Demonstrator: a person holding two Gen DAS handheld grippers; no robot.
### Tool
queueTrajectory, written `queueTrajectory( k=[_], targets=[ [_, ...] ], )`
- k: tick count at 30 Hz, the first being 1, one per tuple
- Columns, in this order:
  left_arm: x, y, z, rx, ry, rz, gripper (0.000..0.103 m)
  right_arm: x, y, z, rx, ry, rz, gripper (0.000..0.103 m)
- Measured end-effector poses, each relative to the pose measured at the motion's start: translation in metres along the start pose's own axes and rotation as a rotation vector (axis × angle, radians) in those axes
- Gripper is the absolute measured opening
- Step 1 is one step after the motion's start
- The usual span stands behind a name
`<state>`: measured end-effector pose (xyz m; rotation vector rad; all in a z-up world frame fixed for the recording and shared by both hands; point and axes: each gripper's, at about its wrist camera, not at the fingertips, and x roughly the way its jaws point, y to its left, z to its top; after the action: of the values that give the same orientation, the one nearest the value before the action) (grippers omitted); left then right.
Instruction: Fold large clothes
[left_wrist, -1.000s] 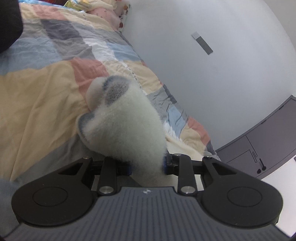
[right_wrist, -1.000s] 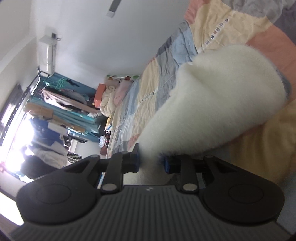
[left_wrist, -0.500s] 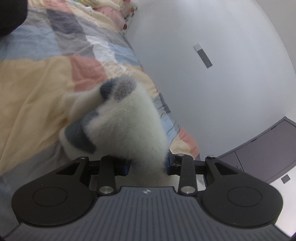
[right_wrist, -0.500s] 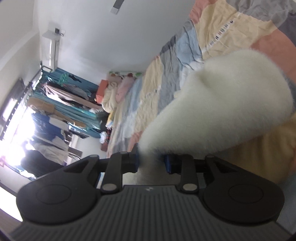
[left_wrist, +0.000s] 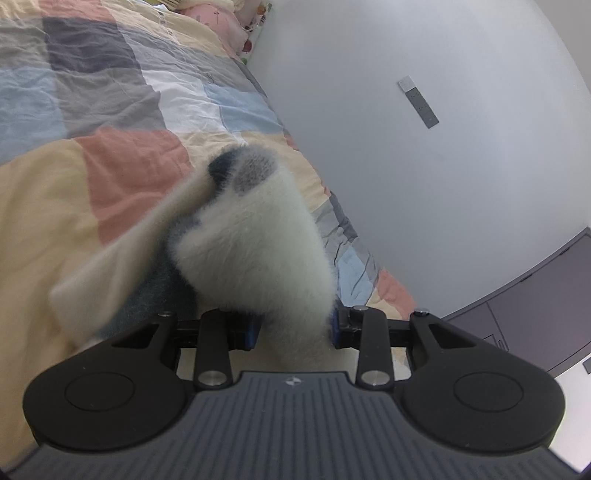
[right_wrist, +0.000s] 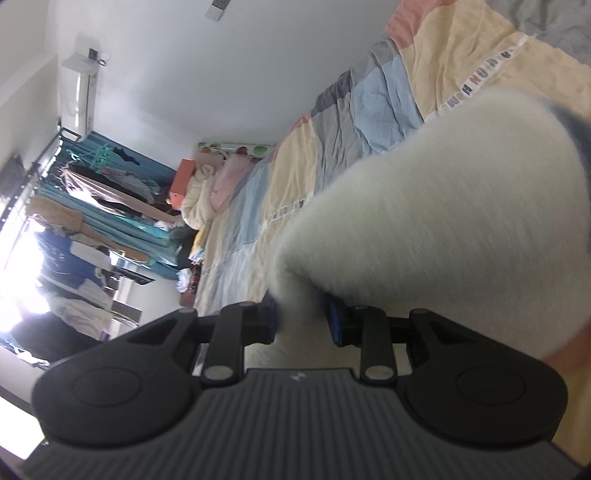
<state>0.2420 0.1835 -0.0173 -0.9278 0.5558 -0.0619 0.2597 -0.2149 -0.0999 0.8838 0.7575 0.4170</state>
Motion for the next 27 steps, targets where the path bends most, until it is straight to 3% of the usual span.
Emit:
queueTrajectory(
  k=[9,13,22,24,27],
  targets=[
    [0.066,0.048,0.011,-0.034,0.021,-0.001,0.039,0.047,-0.029,0.008,0.012,0.006,0.025,0.033],
    [0.098,0.07,0.016,-0.055,0.052,-0.003,0.04,0.072,-0.054,0.019,0.087,0.031,0.065,0.033],
    [0.106,0.079,0.019,-0.053,0.062,-0.012,0.042,0.07,-0.05,0.017,0.018,0.016,0.073,0.033],
    [0.099,0.072,0.017,-0.056,0.063,-0.011,0.047,0.065,-0.049,0.017,0.015,0.018,0.072,0.033],
    [0.081,0.068,0.012,-0.091,0.043,-0.045,0.068,0.055,-0.044,0.016,0.008,0.019,0.058,0.033]
  ],
)
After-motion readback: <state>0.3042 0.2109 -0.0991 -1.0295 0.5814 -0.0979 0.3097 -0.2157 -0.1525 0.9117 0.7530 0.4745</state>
